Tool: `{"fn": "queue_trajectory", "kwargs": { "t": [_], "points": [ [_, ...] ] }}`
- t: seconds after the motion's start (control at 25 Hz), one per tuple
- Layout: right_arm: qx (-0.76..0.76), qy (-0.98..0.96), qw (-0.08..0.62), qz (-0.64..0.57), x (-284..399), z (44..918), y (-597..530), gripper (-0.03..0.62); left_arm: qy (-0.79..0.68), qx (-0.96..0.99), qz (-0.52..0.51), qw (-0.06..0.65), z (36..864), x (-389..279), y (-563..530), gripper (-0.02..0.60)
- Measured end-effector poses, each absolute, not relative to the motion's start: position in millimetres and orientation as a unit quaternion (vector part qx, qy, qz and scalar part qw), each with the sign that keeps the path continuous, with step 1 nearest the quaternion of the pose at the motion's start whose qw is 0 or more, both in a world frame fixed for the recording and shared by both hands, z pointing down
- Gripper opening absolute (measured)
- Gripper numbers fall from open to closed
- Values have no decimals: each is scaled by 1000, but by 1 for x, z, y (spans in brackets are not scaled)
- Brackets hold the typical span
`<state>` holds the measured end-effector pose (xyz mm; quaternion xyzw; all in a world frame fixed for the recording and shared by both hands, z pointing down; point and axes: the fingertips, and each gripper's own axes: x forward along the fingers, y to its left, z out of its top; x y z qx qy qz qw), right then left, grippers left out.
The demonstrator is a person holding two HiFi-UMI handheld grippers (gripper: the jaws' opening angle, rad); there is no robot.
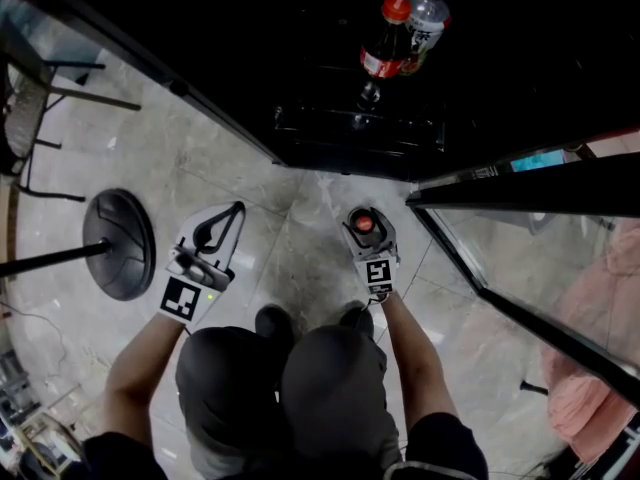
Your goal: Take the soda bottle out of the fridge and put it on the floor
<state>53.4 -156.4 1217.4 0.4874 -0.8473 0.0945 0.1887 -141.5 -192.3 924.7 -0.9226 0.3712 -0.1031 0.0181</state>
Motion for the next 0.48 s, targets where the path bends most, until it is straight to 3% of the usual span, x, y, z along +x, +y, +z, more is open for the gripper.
{"fn": "queue_trajectory", "kwargs": {
  "t": [0.48],
  "points": [
    [486, -853, 167, 88, 60, 1194, -141, 342, 365, -925, -105, 15, 931, -137, -189, 23]
  ]
}}
